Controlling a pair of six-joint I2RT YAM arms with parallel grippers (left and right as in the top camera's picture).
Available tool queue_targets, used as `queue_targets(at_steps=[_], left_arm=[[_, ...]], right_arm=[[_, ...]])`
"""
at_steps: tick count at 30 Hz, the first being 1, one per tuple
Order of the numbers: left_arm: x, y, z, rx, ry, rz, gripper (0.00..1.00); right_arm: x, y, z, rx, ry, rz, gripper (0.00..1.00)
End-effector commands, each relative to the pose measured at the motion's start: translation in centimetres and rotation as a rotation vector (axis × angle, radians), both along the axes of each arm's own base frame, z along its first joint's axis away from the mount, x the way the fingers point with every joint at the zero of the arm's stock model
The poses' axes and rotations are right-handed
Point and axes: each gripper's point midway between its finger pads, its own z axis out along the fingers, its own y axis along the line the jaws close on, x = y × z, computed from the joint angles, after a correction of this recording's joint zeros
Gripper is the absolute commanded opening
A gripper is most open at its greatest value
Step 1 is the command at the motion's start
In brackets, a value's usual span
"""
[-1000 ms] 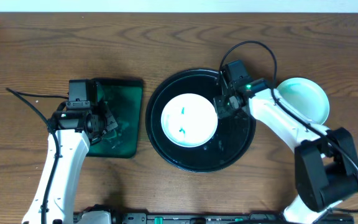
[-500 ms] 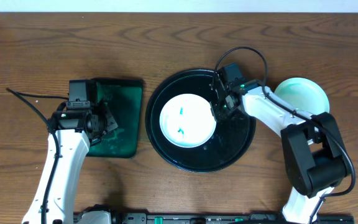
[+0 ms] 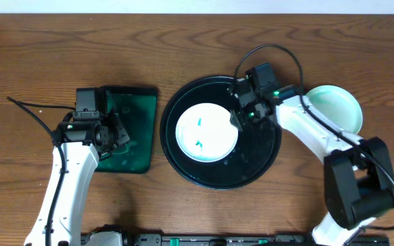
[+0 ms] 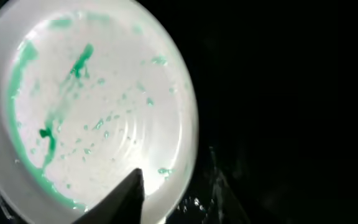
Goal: Clean dirty plates on tray and stack at the side
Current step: 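Pick up the green sponge from the basin with the left gripper, then scrub the white plate with the sponge in the left gripper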
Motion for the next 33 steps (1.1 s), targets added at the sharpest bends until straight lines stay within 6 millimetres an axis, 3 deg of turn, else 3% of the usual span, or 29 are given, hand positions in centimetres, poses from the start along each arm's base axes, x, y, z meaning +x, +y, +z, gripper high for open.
queue_targets(at_steps=[1,3,4,6,10,15,18,23,25,30,33], left_arm=[[0.8,-0.4,1.5,-0.008,-0.052,-0.037,0.07],[1.0,-0.4,2.7,-0.004,-0.082,-0.043,0.07],[1.1,-0.4,3.3,-0.003,-0.098,-0.043,0.07],[1.4,-0.7,4.6,-0.016,-0.14,-0.05,0.07],[2.2,-3.1,6.4,-0.122,-0.219,-0.113,0.07],[3.6,-8.6,6.6,-0.253,-0.253,-0.219,0.07],[4.2,-12.8,5.0,-0.274,-0.218,-0.318,0.07],[3.9,-20.2,-1.7,-0.309,-0.046,-0.408,0.07],[3.9,-21.9,-4.4,-0.317,0.03,-0.386,0.07],[4.0,-24.0,-8.1,-0.358,0.161,-0.322,0.07],[4.1,-22.5,-9.3,-0.286,0.208,-0.272,0.07]], right_arm=[[-0.3,0.4,-2.9,-0.04,0.049,-0.006,0.4],[-0.3,0.4,-3.7,-0.044,0.063,-0.015,0.35],[-0.3,0.3,-3.8,-0.044,0.068,-0.024,0.27],[-0.2,0.1,-4.0,-0.044,0.075,-0.038,0.02],[-0.1,0.0,-4.0,-0.044,0.076,-0.045,0.01],[-0.2,0.0,-4.1,-0.044,0.077,-0.044,0.01],[-0.2,0.0,-4.1,-0.044,0.077,-0.044,0.01],[-0.2,0.0,-4.1,-0.042,0.083,-0.057,0.01],[-0.2,0.0,-4.1,-0.043,0.083,-0.058,0.01],[-0.2,0.0,-4.1,-0.043,0.083,-0.058,0.01],[-0.2,0.0,-4.1,-0.045,0.083,-0.058,0.01]])
